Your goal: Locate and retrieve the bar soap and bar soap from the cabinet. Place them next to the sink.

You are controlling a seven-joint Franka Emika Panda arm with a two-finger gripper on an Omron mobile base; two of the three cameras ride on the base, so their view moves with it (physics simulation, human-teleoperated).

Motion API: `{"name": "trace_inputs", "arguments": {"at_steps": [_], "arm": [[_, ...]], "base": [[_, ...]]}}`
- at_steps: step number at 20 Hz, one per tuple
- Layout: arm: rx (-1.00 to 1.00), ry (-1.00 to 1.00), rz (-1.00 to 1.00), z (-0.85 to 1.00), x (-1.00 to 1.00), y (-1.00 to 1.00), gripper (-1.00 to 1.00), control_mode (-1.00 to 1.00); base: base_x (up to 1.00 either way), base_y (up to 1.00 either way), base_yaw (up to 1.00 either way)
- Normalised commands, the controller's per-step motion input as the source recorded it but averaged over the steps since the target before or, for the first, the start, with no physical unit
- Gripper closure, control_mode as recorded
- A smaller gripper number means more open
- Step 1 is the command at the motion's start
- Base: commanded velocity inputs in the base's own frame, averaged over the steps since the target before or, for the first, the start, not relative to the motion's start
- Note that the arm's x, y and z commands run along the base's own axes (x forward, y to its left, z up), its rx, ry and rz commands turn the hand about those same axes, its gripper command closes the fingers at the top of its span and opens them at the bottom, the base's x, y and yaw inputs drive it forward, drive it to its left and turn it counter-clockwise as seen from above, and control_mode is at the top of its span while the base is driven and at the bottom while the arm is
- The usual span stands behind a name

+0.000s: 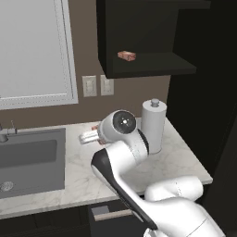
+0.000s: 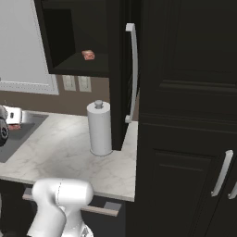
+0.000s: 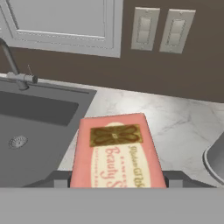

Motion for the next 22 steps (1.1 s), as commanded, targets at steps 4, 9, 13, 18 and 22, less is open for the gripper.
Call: {"name": "trace_inputs", "arguments": {"at_steps": [4, 9, 13, 18, 22], "arm": [[-0.05, 0.14, -0.07, -0.29, 0.69, 0.08, 1.0, -1.0], [-0.02, 0.15, -0.02, -0.39, 0.44, 0.17, 1.0, -1.0], [-0.02, 0.08, -0.02, -0.48, 0.52, 0.26, 1.0, -1.0], [-0.02, 0.07, -0.03, -0.54, 0.55, 0.28, 1.0, -1.0], [-0.02, 0.04, -0.04, -0.46, 0.53, 0.27, 1.0, -1.0]], "base": [[0.0, 0.0, 0.0], [0.0, 0.0, 0.0], [0.0, 0.0, 0.0], [0.0, 0.0, 0.0], [0.0, 0.0, 0.0]]}}
